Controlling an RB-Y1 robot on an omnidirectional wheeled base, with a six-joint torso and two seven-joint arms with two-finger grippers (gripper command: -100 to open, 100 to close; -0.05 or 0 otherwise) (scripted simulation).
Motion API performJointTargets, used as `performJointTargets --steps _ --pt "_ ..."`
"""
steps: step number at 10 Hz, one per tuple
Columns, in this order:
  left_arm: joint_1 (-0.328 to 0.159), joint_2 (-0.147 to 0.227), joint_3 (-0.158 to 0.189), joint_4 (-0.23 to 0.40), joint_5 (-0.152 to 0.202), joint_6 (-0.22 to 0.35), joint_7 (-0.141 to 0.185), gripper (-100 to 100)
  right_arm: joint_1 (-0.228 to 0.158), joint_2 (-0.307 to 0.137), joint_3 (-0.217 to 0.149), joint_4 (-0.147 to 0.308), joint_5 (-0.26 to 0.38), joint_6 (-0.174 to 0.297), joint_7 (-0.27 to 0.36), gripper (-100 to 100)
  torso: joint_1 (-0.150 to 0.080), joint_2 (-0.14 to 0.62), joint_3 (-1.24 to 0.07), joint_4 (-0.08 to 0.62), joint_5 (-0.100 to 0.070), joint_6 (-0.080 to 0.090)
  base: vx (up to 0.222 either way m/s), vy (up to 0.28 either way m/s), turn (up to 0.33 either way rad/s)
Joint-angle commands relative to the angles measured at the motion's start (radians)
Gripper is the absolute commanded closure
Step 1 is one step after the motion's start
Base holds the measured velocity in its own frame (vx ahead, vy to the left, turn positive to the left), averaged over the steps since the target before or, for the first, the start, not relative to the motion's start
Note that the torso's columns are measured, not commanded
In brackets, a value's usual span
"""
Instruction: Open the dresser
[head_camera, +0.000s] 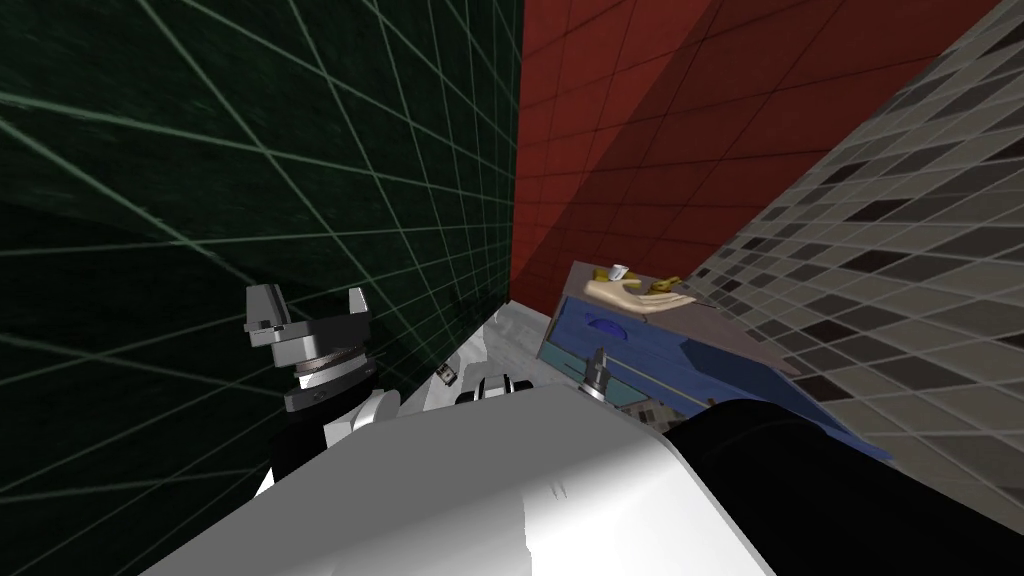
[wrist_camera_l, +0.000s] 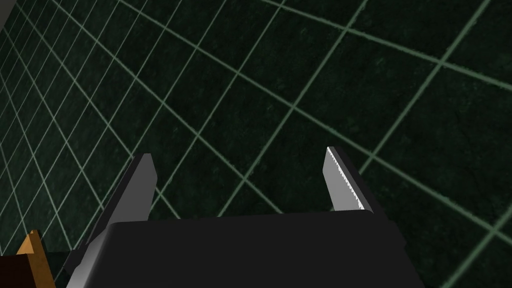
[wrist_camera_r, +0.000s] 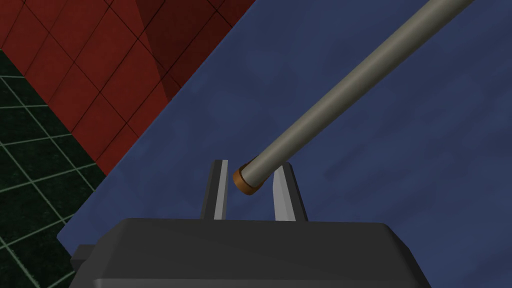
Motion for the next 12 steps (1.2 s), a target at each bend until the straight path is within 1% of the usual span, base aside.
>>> performJointTargets --steps 1,2,3,4,5,6,8,12 --pt "0.0 0.0 0.0 0.0 0.0 0.0 0.0 0 0.014 0.0 0.004 -0.008 0.005 -0.005 -0.004 100 0.0 0.0 0.0 0.0 0.0 0.0 -0.148 0.122 -0.017" --pt "0.0 0.0 0.0 0.0 0.0 0.0 0.0 0 0.019 -0.001 0.005 -0.012 0.007 -0.007 -0.006 100 -0.001 0.001 0.0 0.001 0.001 0.001 -0.149 0.14 -0.014" --pt "0.0 0.0 0.0 0.0 0.0 0.0 0.0 0 0.022 -0.019 -0.008 -0.062 -0.01 0.045 0.007 -100 -0.001 0.001 0.0 0.001 0.001 0.001 -0.077 0.112 -0.039" --pt "0.0 0.0 0.0 0.0 0.0 0.0 0.0 0 0.026 -0.028 -0.015 -0.087 -0.019 0.069 0.013 -100 -0.003 -0.004 -0.002 0.0 0.001 0.0 -0.019 0.075 -0.019" --pt "0.0 0.0 0.0 0.0 0.0 0.0 0.0 0 0.029 -0.038 -0.023 -0.112 -0.027 0.092 0.019 -100 -0.011 -0.008 -0.005 -0.002 -0.002 0.001 0.0 0.038 -0.056" --pt "0.0 0.0 0.0 0.0 0.0 0.0 0.0 0 0.029 -0.038 -0.023 -0.112 -0.027 0.092 0.019 -100 -0.011 -0.008 -0.005 -0.002 -0.003 0.0 0.011 0.004 -0.017" --pt "0.0 0.0 0.0 0.0 0.0 0.0 0.0 0 0.035 -0.058 -0.037 -0.163 -0.044 0.14 0.031 -100 -0.003 -0.002 -0.002 0.0 0.0 -0.001 0.001 0.013 -0.013" --pt "0.0 0.0 0.0 0.0 0.0 0.0 0.0 0 0.048 -0.097 -0.067 -0.263 -0.077 0.235 0.055 -100 0.009 0.005 0.0 0.005 0.011 0.0 -0.022 0.054 -0.028"
